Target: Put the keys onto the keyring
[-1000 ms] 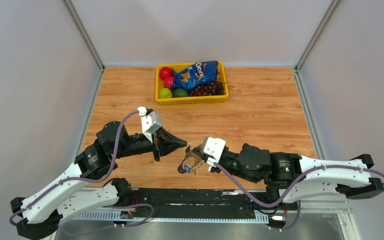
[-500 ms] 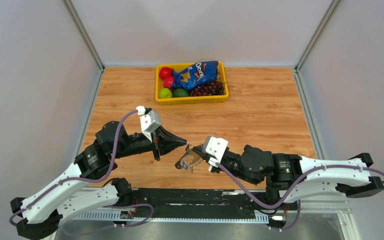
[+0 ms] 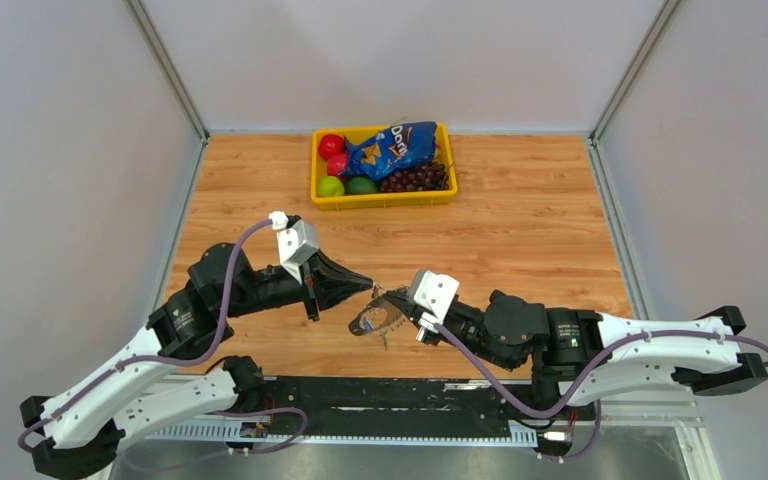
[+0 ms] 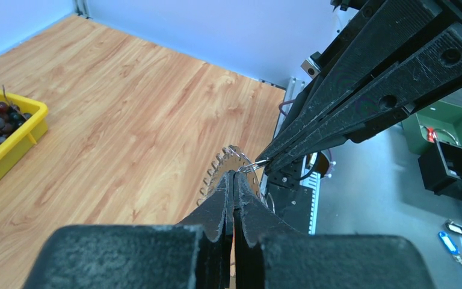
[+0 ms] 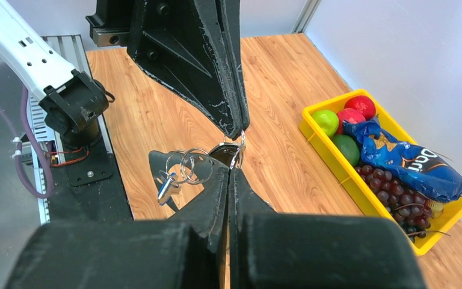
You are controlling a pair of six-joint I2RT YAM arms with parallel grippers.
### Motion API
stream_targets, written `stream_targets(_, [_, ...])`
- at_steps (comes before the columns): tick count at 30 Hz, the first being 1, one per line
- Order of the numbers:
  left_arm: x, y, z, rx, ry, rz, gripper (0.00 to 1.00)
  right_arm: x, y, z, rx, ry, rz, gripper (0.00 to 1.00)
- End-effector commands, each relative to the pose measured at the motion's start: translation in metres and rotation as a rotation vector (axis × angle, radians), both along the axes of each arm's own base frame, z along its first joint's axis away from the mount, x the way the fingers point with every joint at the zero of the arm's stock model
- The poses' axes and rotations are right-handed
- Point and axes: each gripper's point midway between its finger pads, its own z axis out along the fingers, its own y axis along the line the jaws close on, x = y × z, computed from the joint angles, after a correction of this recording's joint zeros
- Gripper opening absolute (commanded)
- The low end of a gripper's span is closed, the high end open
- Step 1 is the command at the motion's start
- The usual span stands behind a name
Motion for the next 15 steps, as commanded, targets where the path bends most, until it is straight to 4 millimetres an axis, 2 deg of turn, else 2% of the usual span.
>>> stream_targets(1, [-0.001, 0.005, 0.028, -0.083, -0.038, 0.014, 0.0, -0.003, -0.001, 0.029, 0.125, 0.014, 0.003, 0.0])
stream_targets(15, [-0.001, -0.004, 0.019, -0.055, -0.012, -0.016, 0.04, -0.012, 0.006, 0.04, 0.174, -0.028, 0.062, 0.0])
